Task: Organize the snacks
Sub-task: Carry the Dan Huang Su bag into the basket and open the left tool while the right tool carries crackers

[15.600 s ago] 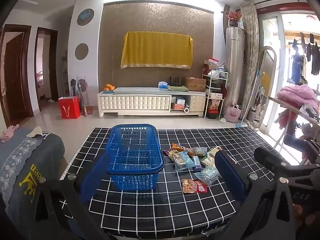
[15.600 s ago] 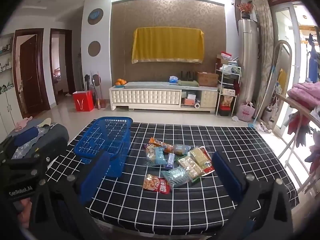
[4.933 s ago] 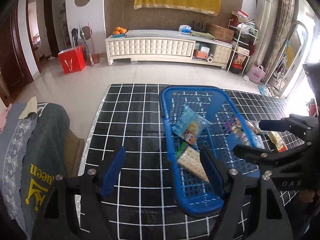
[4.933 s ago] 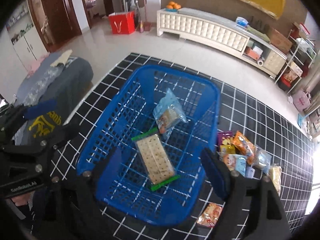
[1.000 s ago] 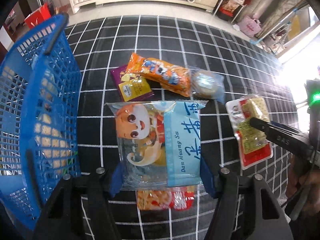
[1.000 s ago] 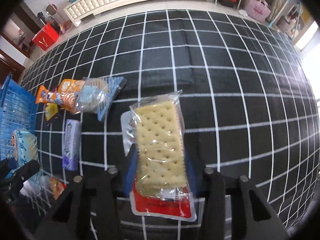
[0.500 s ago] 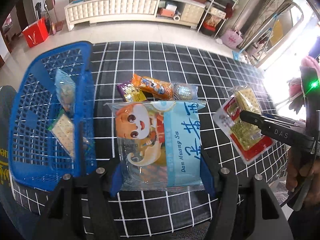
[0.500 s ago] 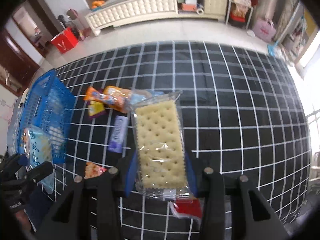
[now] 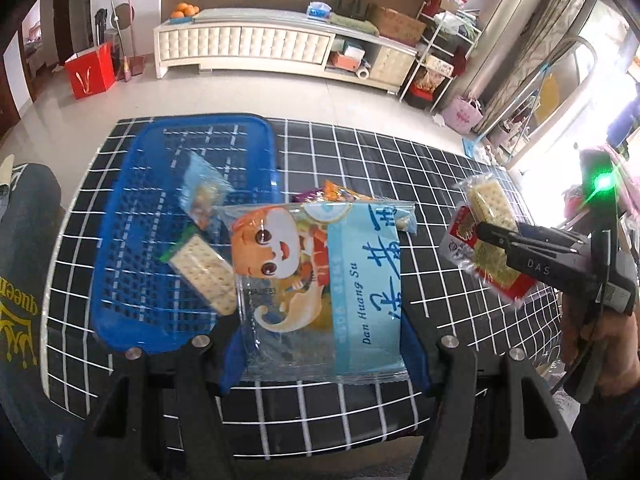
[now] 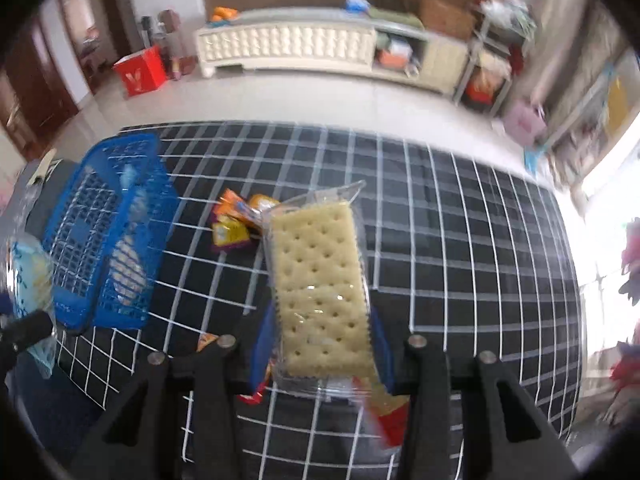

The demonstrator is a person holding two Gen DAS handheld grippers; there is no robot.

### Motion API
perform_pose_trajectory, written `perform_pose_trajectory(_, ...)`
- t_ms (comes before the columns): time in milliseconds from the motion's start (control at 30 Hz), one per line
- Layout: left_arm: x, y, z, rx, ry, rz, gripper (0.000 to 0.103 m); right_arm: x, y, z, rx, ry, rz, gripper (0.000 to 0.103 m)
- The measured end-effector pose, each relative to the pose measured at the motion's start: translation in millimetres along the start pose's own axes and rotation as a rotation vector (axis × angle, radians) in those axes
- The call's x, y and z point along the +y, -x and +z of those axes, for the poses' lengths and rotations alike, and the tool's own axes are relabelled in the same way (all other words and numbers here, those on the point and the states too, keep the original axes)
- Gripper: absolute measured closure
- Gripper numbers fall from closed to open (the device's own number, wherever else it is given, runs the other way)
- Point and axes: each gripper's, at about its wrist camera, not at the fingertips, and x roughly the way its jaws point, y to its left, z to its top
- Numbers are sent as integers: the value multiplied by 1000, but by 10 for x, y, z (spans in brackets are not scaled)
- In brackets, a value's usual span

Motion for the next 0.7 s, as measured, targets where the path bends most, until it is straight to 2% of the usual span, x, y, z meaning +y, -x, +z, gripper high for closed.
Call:
perform_pose_trajectory(300, 523, 231, 0, -33, 24, 27, 41, 569, -139, 235, 13, -16, 179, 55)
perform_pose_trajectory(467, 778, 281, 24, -39, 47, 50, 41, 937, -318, 312, 55, 9, 235, 55)
perform_pose_trajectory(700, 1087, 268, 72, -29, 73, 70, 41, 1366, -368, 411, 64, 62, 274, 55)
